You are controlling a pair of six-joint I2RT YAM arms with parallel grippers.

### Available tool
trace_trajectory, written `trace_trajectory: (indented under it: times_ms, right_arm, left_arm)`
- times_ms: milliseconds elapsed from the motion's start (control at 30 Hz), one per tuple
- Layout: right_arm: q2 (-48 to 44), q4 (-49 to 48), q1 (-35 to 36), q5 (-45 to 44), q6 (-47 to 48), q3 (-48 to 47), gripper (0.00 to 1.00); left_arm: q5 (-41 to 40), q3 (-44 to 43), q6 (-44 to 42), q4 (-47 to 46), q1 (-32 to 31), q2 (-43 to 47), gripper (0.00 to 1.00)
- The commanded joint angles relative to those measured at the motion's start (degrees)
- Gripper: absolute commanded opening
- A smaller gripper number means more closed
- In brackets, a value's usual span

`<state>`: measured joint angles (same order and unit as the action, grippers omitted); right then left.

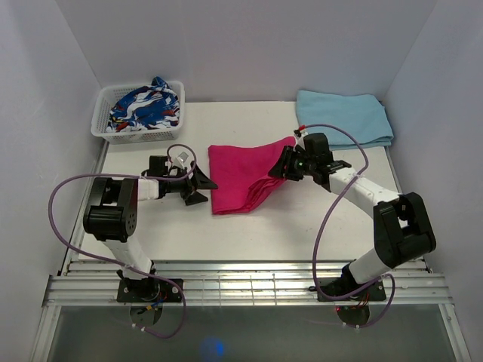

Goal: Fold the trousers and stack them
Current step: Neatly place the folded trousers to the corner

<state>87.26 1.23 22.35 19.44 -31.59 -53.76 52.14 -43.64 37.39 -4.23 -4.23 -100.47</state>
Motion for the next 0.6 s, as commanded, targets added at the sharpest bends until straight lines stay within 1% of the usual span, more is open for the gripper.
trace_trajectory:
  times_ms: [0,33,133,167,233,267,300,333,367,400,433,467,567]
  right_arm:
    - [0.8,1.9,3.9,-9.4,6.2,-5.9,0.08]
    - [1.8,2.3,5.8,-10.5,6.6,-6.6,0.08]
    - [4.0,3.5,8.8,-14.6,7.9,-9.3,0.08]
    - [4.7,3.7,9.5,-16.5,8.2,-10.0,0.08]
    - [6.5,4.1,11.7,-18.2,9.5,-12.6,0.08]
    - [7.1,4.2,12.4,-19.2,10.1,-13.5,0.08]
    - [7.7,4.3,13.0,-20.5,10.3,-15.0,0.08]
    - [8.6,4.3,13.5,-21.2,10.7,-15.7,0.08]
    - [9.2,4.9,13.6,-21.3,10.9,-16.5,0.08]
    - [9.7,5.3,13.5,-21.4,11.1,-17.3,0.08]
    - [10.1,5.4,13.2,-21.8,12.7,-18.5,0.08]
    - [10.0,5.5,12.8,-21.8,13.7,-18.8,0.08]
    - [8.4,5.2,10.4,-21.4,18.7,-18.5,0.08]
  left_arm:
    - [-1.2,-0.7,3.2,-3.7,-1.9,-2.3,0.98]
    - [-1.2,-1.0,3.6,-4.0,-2.4,-3.1,0.97]
    - [-2.1,-3.6,3.5,-3.7,-3.9,-6.0,0.87]
    - [-2.5,-4.1,3.8,-3.7,-4.0,-6.8,0.81]
    - [-2.6,-5.8,4.2,-3.4,-4.2,-9.0,0.73]
    - [-2.6,-6.5,3.9,-3.1,-4.2,-9.7,0.67]
    - [-2.6,-7.2,3.3,-2.5,-4.3,-10.2,0.53]
    - [-3.3,-8.7,1.4,-0.7,-4.3,-10.1,0.44]
    - [-3.4,-9.4,0.4,-0.1,-4.3,-9.8,0.30]
    - [-3.5,-10.1,-0.6,0.4,-4.3,-9.5,0.11]
    - [-4.0,-11.9,-2.6,1.8,-4.3,-8.6,0.05]
    - [-4.2,-13.0,-3.9,2.6,-4.3,-8.2,0.00]
    - [-4.4,-16.7,-8.1,4.0,-4.9,-6.7,0.00]
